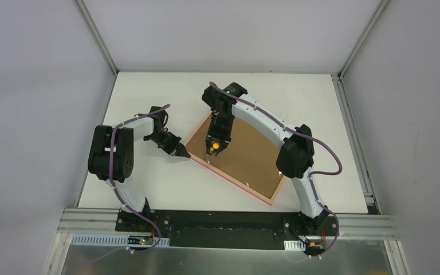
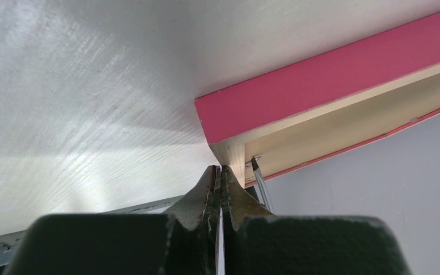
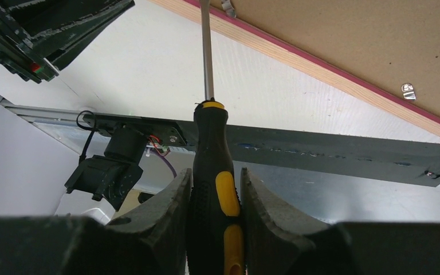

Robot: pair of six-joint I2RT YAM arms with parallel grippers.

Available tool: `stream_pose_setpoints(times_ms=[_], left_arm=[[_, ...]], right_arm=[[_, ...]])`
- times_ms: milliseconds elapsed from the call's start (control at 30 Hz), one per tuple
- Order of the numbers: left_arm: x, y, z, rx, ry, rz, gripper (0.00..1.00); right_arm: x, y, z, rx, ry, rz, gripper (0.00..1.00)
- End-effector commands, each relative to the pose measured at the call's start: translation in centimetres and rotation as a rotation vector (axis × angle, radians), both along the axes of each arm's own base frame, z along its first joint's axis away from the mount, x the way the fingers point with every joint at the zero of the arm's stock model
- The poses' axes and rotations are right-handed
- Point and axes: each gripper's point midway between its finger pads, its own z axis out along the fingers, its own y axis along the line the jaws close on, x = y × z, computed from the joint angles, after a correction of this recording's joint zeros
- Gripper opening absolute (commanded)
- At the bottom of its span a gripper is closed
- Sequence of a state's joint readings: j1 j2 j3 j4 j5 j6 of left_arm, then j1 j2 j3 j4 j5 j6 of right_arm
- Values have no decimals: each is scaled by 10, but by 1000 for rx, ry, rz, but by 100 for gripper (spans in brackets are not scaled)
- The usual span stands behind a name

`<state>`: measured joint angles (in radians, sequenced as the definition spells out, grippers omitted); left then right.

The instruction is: Take the photo out of the frame

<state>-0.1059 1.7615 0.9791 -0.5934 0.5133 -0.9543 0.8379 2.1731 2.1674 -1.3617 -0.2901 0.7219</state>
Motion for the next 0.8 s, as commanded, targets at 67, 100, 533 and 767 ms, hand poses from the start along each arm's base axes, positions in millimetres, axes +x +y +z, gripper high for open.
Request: stream_pose_setpoints(times_ms=[67, 100, 533, 767], left_arm=[[-13, 33, -28, 207, 63, -2, 0], [-12, 32, -28, 207, 63, -3, 0], [-13, 34, -29, 216, 66, -1, 0], [-5, 33, -21, 204, 6, -63, 0]], right_arm=[[-16, -32, 16, -66, 39, -29, 0], [-17, -32, 16, -62, 50, -30, 0], [-16, -41, 11, -99, 48, 9, 0], [-3, -53, 41, -83, -105, 53, 0]])
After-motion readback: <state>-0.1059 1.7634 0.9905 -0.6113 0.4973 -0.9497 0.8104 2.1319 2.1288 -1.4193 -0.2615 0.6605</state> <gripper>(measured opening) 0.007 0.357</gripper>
